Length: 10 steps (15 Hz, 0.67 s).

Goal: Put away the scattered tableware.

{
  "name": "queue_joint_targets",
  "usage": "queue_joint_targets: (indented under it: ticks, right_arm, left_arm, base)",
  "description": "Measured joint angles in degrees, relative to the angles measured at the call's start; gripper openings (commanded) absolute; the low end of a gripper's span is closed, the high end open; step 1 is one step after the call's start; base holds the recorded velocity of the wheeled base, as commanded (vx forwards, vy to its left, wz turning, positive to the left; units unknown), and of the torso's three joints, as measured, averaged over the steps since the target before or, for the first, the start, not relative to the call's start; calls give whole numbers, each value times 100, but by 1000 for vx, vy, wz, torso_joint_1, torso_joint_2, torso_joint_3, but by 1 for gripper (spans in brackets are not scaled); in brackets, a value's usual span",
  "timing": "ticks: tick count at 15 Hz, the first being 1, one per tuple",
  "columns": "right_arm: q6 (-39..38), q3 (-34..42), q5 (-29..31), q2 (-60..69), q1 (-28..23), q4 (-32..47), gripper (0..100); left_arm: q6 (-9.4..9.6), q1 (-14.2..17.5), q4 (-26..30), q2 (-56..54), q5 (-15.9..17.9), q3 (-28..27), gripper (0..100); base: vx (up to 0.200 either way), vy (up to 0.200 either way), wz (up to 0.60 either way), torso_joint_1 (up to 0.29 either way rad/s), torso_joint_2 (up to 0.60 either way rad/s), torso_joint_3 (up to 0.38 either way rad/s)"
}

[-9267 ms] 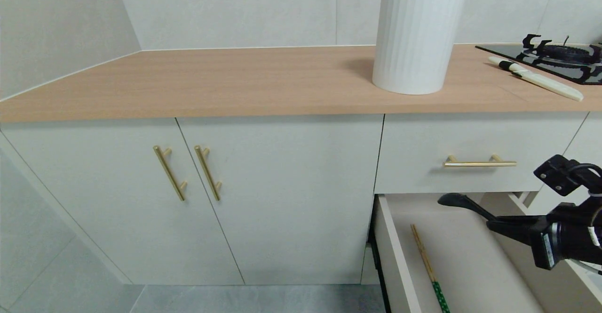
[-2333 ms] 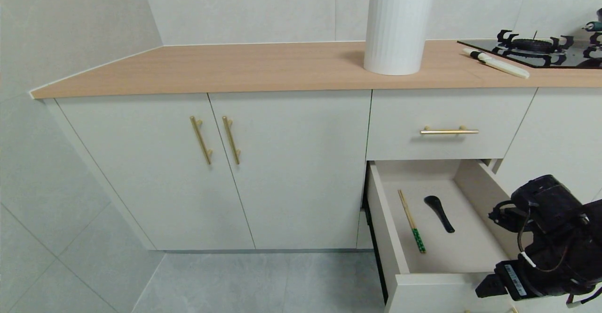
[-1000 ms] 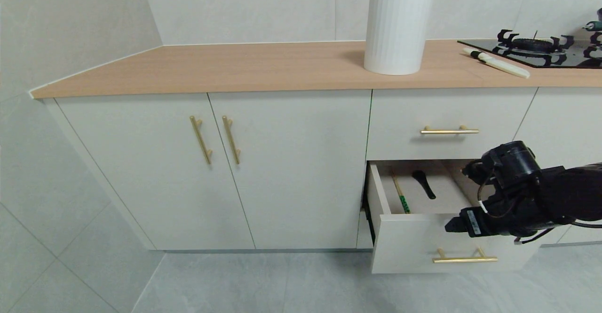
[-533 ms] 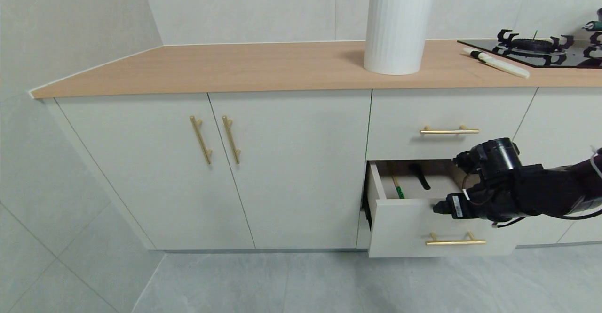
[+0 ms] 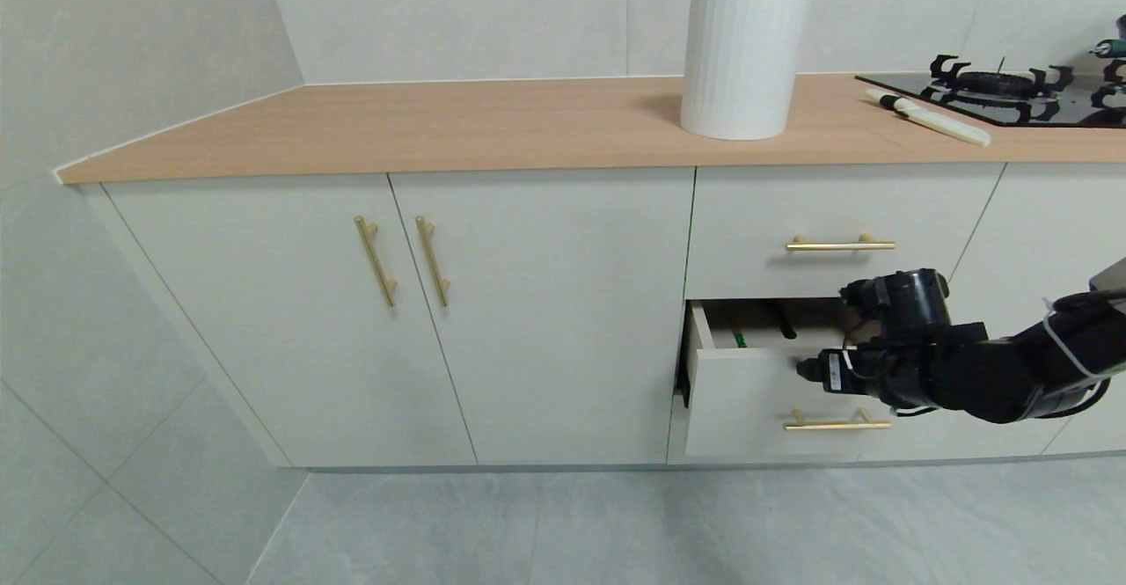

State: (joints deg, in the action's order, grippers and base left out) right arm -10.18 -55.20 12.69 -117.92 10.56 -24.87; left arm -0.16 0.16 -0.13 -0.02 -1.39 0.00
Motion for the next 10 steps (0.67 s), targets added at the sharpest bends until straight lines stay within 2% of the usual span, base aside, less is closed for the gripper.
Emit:
queue_joint_targets:
  ticks: [5, 8, 10]
  right_arm:
    - [-51, 276, 44, -402, -12, -1560, 100]
    - [-9, 372, 351, -818, -12, -2822, 100]
    - [48, 355, 512, -1126, -12, -3354, 100]
  left_arm:
    - [2, -2, -2, 0, 0, 0, 100]
    - [0, 0, 2, 0, 0, 0, 100]
    - [0, 0, -2, 0, 0, 0, 100]
  base:
    - [0, 0, 0, 0, 0, 0]
    - [0, 0, 0, 0, 0, 0]
    - [0, 0, 0, 0, 0, 0]
